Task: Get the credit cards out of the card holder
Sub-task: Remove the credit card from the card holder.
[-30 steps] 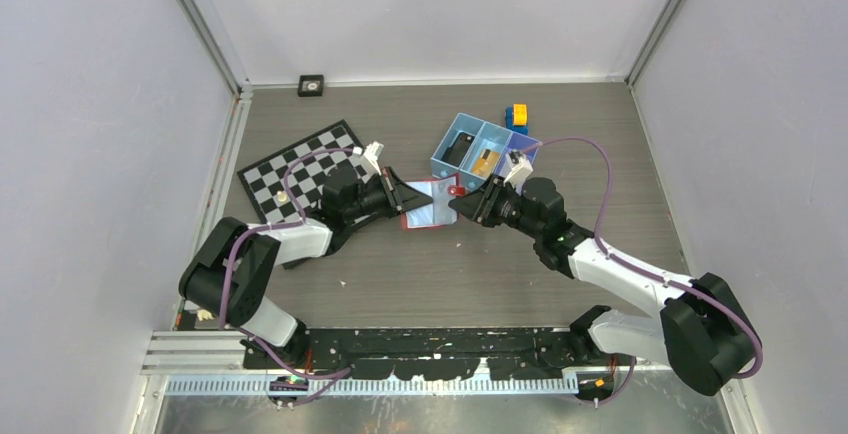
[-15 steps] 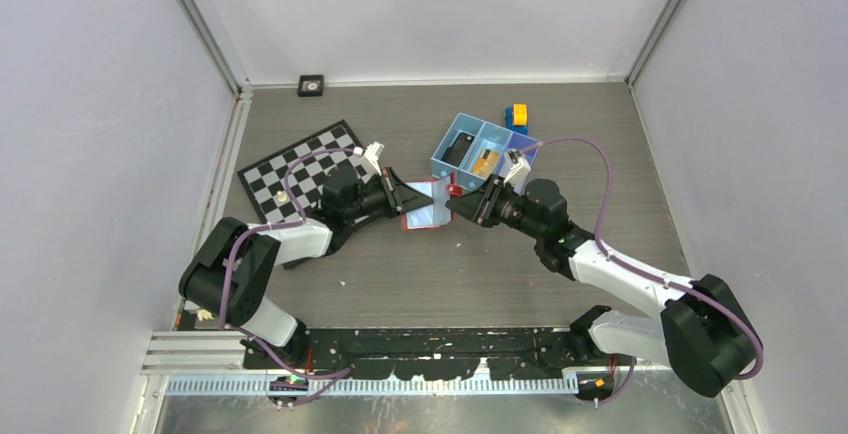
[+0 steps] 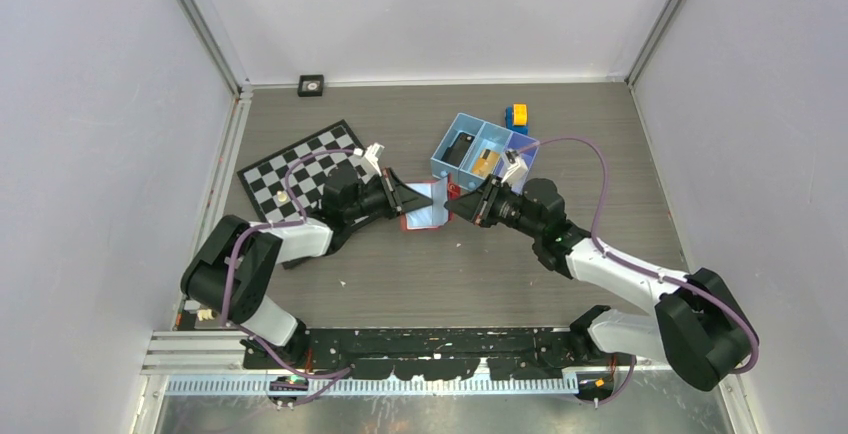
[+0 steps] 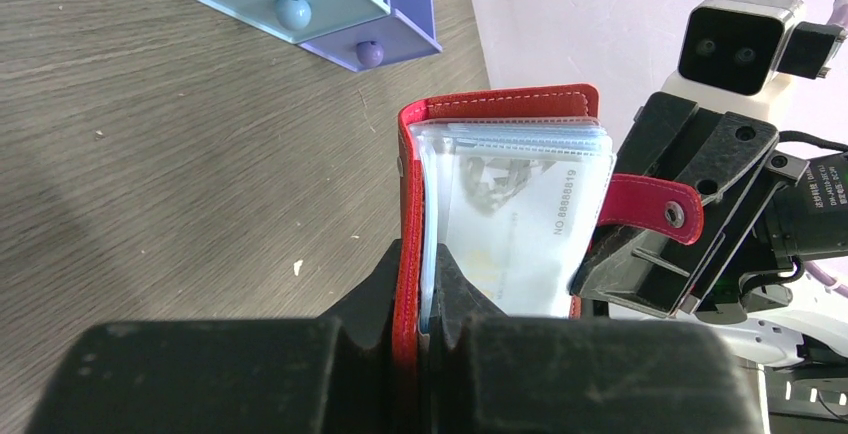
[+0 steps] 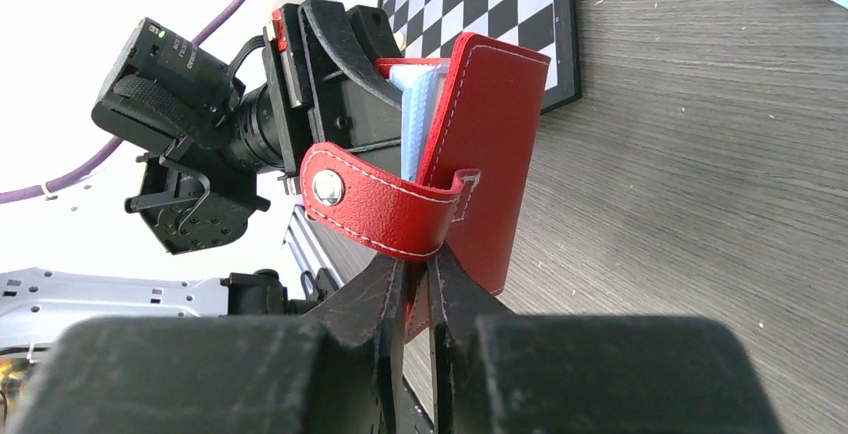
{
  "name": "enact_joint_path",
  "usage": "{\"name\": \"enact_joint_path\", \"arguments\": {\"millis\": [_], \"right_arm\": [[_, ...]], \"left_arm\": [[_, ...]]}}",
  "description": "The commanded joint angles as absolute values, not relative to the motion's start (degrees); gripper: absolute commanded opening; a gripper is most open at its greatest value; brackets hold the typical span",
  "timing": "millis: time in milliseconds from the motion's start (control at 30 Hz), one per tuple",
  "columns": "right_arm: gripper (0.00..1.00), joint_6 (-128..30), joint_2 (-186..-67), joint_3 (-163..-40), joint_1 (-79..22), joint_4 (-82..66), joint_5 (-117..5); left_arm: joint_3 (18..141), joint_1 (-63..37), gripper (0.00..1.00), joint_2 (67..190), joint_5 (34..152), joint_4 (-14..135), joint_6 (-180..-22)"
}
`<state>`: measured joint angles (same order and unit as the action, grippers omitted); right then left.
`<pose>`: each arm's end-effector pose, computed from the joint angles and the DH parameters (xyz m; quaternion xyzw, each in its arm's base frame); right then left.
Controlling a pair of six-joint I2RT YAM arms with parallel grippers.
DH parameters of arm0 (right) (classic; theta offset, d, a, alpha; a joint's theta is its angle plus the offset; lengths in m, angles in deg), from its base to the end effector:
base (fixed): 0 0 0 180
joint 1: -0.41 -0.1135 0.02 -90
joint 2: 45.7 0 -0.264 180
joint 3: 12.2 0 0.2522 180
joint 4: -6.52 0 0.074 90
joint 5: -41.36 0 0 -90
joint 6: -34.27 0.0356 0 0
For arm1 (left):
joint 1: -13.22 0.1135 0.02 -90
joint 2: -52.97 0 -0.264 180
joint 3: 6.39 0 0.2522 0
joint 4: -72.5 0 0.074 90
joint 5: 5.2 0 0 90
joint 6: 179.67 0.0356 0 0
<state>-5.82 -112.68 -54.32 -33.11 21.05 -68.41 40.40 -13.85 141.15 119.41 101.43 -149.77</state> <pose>0.2029 0.1488 0.2312 -0.0010 0.7644 0.5183 0.3834 0.2594 -0.1553 0.1883 -0.0330 0.7666 -0.5802 0.2732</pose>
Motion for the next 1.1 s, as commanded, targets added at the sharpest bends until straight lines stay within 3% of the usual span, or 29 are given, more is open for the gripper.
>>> {"name": "enact_joint_path", "arguments": {"millis": [0,1067], "right_arm": [[0.00,-4.98,-113.74,-55.48,-33.12,24.97,-70.81],[0.01,-5.02,-116.72,-57.34,-33.21,23.41,-71.93]], "left_arm": [[42.12,-14.28,0.00,141.77,121.32,105.45,-150.63],[42.89,-15.13,0.00,143.13,121.68,105.47,-150.60]]}}
